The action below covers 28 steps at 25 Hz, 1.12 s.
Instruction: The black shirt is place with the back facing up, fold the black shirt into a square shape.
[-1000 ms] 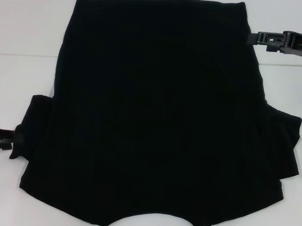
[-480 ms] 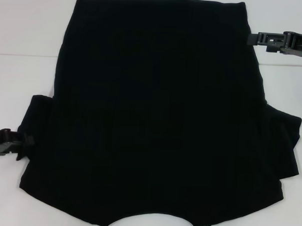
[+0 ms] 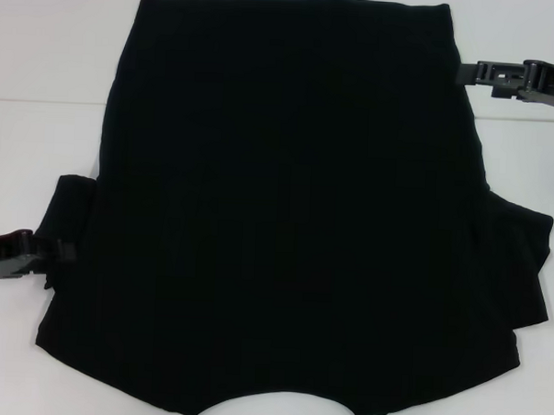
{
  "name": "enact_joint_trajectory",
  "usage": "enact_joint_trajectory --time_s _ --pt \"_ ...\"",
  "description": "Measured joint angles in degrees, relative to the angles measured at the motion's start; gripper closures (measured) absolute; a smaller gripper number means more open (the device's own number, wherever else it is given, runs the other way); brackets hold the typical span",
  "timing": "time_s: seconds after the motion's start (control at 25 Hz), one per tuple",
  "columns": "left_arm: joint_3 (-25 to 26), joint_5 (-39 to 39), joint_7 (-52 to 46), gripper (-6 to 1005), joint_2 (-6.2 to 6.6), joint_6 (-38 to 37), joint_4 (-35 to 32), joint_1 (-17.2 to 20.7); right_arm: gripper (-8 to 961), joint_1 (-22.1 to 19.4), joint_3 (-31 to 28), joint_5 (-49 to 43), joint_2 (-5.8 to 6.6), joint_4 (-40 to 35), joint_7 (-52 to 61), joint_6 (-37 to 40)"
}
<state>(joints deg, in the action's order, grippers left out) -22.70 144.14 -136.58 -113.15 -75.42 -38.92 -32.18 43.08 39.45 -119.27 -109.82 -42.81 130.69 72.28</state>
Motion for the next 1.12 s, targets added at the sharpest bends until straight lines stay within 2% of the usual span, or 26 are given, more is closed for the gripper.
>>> enact_joint_trajectory --time_s 0.32,0.4,0.84,1.08,1.12 --pt "-1.4 0.0 -1.0 511 -0.2 0.2 -0.1 -0.2 9 -0.1 -0.8 0.0 0.05 0.0 -0.1 0.1" --pt "-1.8 0.0 -1.1 604 -0.2 0.2 -0.1 -0.2 9 -0.2 -0.8 0.0 0.05 0.0 -0.1 0.2" --pt "-2.2 0.0 -1.7 818 -0.05 0.4 -0.1 -0.4 9 -0.2 -0.9 0.0 0.05 -0.2 0.0 0.6" --pt "-2.2 -0.3 -0.8 997 0.27 0.0 -0.2 -0.2 9 -0.2 -0.9 0.0 0.05 -0.2 -0.1 0.6" --pt "-2.2 -0.3 -0.7 997 0.28 -0.1 -0.2 -0.2 9 -0.2 -0.9 0.0 0.05 -0.1 0.0 0.6"
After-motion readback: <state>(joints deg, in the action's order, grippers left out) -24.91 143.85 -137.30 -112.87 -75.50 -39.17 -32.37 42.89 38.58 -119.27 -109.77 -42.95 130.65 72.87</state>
